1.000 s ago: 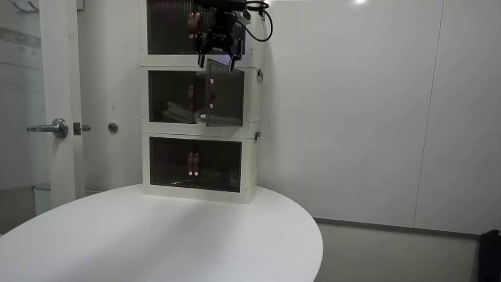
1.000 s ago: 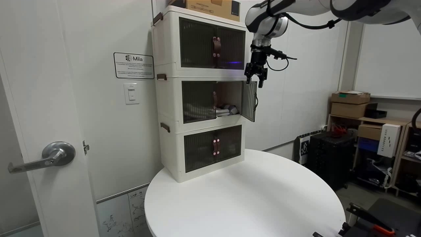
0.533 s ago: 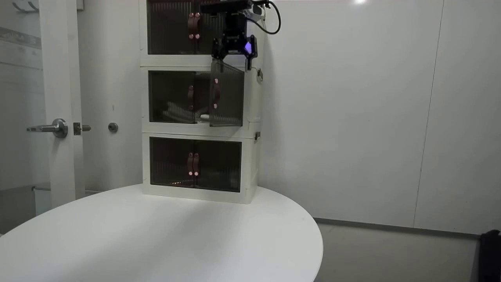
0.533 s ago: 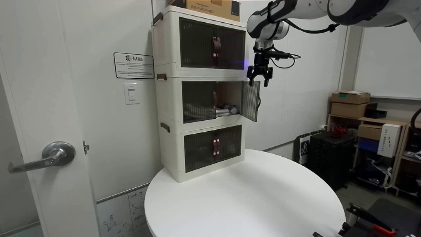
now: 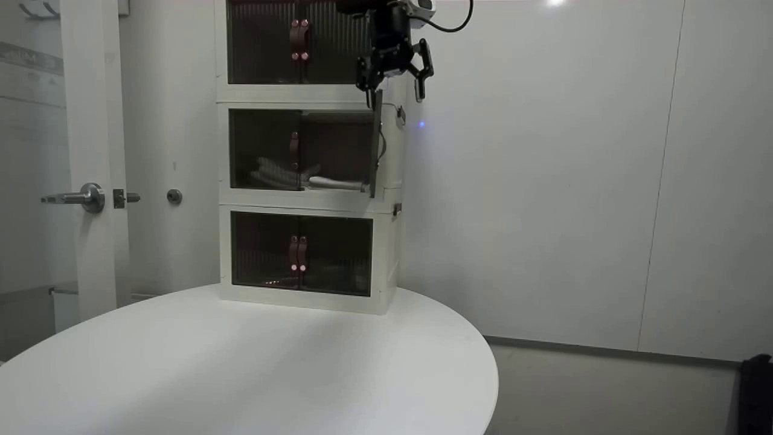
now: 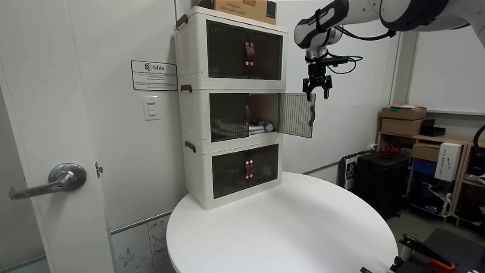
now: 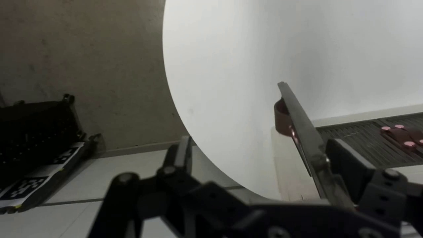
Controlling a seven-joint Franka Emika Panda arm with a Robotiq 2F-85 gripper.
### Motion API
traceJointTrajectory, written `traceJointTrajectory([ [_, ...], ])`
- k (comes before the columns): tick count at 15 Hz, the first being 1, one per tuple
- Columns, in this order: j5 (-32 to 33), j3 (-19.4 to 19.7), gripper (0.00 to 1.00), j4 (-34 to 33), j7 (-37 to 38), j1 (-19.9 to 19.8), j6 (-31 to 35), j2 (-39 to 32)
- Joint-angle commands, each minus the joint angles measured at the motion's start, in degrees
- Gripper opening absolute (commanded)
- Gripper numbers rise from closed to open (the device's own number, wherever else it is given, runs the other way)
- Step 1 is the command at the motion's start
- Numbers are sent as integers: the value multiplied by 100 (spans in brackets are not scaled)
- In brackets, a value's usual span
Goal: Open the doors of the second cabinet, remove one towel and put it on the table
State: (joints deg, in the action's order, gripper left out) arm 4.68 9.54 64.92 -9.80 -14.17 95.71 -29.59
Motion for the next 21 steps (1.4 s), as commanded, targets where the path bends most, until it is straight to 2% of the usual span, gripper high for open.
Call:
traceJointTrajectory([
  [1, 202, 17, 100, -168, -660, -92, -206, 20],
  [4, 46, -85, 100, -65, -1177, -102, -153, 300],
  [7, -183, -267, 100, 187, -1731, -64, -239, 931],
  [14, -544, -560, 100, 498, -1541, 187, -507, 2166],
  [18, -691, -770, 100, 687, -1434, 382, -439, 2060],
  [21, -552, -903, 100, 956, -919, 591, 485, 1701],
])
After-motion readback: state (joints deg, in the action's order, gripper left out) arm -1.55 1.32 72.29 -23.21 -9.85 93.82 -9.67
